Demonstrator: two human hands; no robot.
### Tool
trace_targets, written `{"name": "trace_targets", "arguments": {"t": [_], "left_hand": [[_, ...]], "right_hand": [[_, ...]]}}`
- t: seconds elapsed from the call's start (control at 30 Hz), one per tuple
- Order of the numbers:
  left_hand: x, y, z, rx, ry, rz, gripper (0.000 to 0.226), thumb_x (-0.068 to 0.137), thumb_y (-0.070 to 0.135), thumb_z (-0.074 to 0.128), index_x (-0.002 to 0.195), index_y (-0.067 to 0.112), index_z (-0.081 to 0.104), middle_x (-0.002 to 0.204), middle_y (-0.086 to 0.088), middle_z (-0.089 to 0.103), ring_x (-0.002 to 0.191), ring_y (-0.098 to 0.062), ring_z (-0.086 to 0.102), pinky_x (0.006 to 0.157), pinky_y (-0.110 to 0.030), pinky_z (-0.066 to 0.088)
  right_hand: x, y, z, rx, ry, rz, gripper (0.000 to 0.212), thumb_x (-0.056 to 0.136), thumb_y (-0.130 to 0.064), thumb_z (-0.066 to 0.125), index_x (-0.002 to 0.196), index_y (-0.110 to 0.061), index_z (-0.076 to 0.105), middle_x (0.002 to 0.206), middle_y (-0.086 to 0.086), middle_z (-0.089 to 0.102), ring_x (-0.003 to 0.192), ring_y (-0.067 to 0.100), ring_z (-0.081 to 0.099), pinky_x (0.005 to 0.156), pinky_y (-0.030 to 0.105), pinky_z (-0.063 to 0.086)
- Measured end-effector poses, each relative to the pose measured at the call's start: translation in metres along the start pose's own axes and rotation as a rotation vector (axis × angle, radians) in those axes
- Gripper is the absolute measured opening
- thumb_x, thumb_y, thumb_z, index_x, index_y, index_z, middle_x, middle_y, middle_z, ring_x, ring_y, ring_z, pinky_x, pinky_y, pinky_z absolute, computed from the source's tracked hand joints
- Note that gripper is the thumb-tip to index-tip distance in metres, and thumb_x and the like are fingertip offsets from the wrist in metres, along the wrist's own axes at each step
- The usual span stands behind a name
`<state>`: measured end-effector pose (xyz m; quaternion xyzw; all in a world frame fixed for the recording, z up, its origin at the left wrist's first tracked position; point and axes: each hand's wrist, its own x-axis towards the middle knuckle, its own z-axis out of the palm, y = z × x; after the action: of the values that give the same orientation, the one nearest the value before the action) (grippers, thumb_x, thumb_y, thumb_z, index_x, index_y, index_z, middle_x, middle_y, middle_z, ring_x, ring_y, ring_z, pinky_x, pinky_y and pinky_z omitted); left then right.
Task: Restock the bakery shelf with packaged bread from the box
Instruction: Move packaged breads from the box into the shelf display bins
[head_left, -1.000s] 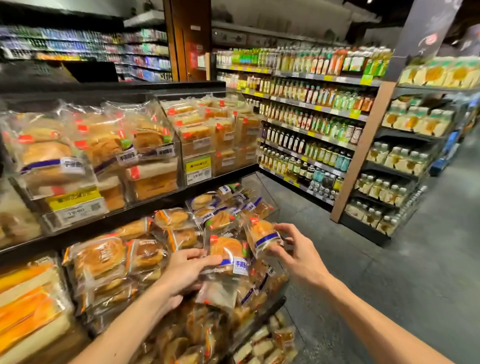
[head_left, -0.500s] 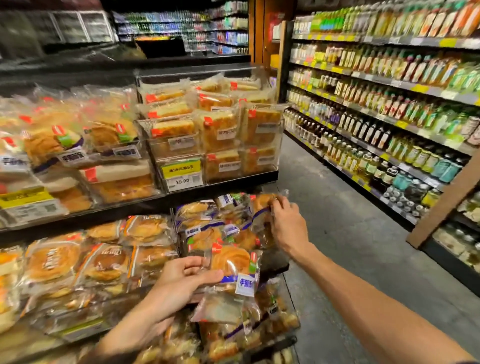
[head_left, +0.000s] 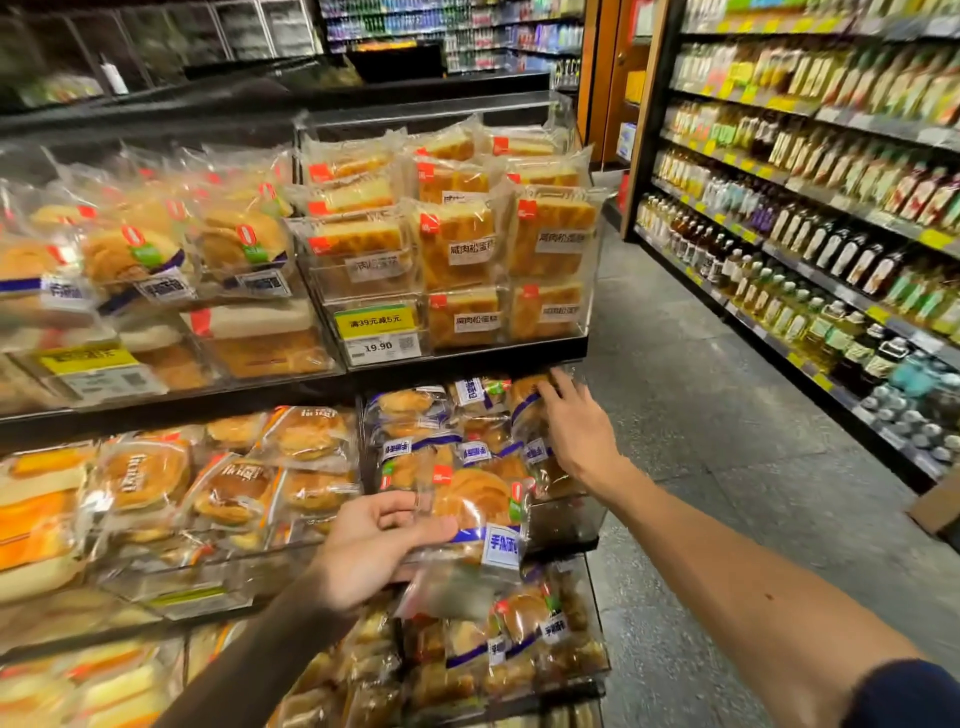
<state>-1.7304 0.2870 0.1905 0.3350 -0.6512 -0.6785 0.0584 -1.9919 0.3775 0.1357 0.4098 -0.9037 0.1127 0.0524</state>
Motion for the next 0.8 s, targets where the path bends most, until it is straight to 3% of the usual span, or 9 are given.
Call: {"name": "trace_targets", "arguments": {"t": [0.17,0.3,0.37,0.47,0.57,0.63,0.7,0.73,0.8], "left_hand": [[-0.001,0.002,0.000,-0.008,0.054,0.009,0.051,0.058,0.023,0.085,0.103,0.003,0.071,0.095,-0.015,0.075,0.078,-0.024,0.074,0.061,-0.027,0.055],[-0.003,0.001,-0.002,-0.100,0.082,-0.018,0.033,0.070,0.010,0.081,0.096,-0.003,0.068,0.070,-0.008,0.070,0.052,-0.012,0.064,0.044,-0.019,0.047],[-0.005,0.003,-0.002,-0.127,0.085,-0.024,0.031,0.074,0.009,0.079,0.098,-0.005,0.067,0.065,-0.002,0.068,0.048,-0.010,0.061,0.042,-0.017,0.045],[-0.003,0.008,-0.004,-0.125,0.066,-0.037,0.060,0.063,0.024,0.083,0.112,-0.004,0.065,0.089,-0.011,0.075,0.075,-0.022,0.072,0.058,-0.027,0.055],[0.000,0.016,0.000,-0.160,0.037,-0.056,0.047,0.069,0.019,0.079,0.109,-0.002,0.068,0.093,-0.015,0.075,0.077,-0.024,0.073,0.061,-0.029,0.057],[0.002,0.023,0.006,-0.145,0.033,-0.055,0.040,0.070,0.019,0.079,0.103,-0.001,0.070,0.090,-0.014,0.076,0.072,-0.022,0.073,0.059,-0.028,0.056],[0.009,0.030,0.011,-0.144,0.045,-0.052,0.037,0.067,0.020,0.082,0.098,0.001,0.073,0.090,-0.015,0.076,0.072,-0.022,0.073,0.064,-0.032,0.057],[0.012,0.034,0.013,-0.144,0.048,-0.053,0.036,0.065,0.020,0.083,0.096,0.002,0.075,0.092,-0.017,0.076,0.074,-0.023,0.073,0.069,-0.035,0.058],[0.017,0.042,0.018,-0.116,0.044,-0.034,0.037,0.065,0.022,0.084,0.096,0.004,0.076,0.097,-0.017,0.075,0.081,-0.023,0.072,0.074,-0.035,0.057]], "right_hand": [[0.016,-0.014,0.008,-0.265,0.240,0.054,0.046,0.077,-0.011,0.075,0.121,-0.014,0.062,0.118,0.010,0.055,0.101,0.026,0.053,0.080,0.037,0.042],[0.020,-0.007,0.019,-0.236,0.273,0.005,0.054,0.054,0.003,0.084,0.102,-0.007,0.061,0.090,0.009,0.061,0.080,0.027,0.059,0.071,0.039,0.045],[0.021,-0.006,0.017,-0.172,0.286,0.022,0.045,0.060,0.005,0.082,0.096,-0.006,0.059,0.081,0.010,0.064,0.073,0.030,0.062,0.067,0.038,0.046],[0.020,-0.007,-0.001,-0.093,0.121,0.026,0.021,0.091,-0.018,0.062,0.110,-0.009,0.060,0.108,0.010,0.067,0.102,0.029,0.061,0.087,0.042,0.045],[0.005,-0.008,-0.026,0.050,0.043,-0.012,0.030,0.096,-0.037,0.052,0.113,-0.016,0.065,0.120,0.008,0.064,0.118,0.027,0.052,0.096,0.040,0.041],[-0.014,-0.013,-0.046,0.313,0.073,-0.071,0.037,0.092,-0.051,0.055,0.106,-0.020,0.069,0.111,0.001,0.068,0.109,0.020,0.057,0.088,0.035,0.045],[-0.034,-0.023,-0.075,0.680,-0.130,-0.171,0.059,0.075,-0.072,0.062,0.113,-0.027,0.064,0.113,-0.008,0.066,0.104,0.009,0.060,0.086,0.029,0.048],[-0.043,-0.029,-0.087,0.709,-0.245,-0.263,0.073,0.066,-0.076,0.067,0.121,-0.030,0.058,0.121,-0.011,0.063,0.108,0.007,0.059,0.090,0.027,0.048],[-0.055,-0.035,-0.098,0.522,-0.274,-0.440,0.088,0.060,-0.073,0.076,0.132,-0.030,0.048,0.132,-0.010,0.057,0.118,0.009,0.055,0.097,0.029,0.046]]}}
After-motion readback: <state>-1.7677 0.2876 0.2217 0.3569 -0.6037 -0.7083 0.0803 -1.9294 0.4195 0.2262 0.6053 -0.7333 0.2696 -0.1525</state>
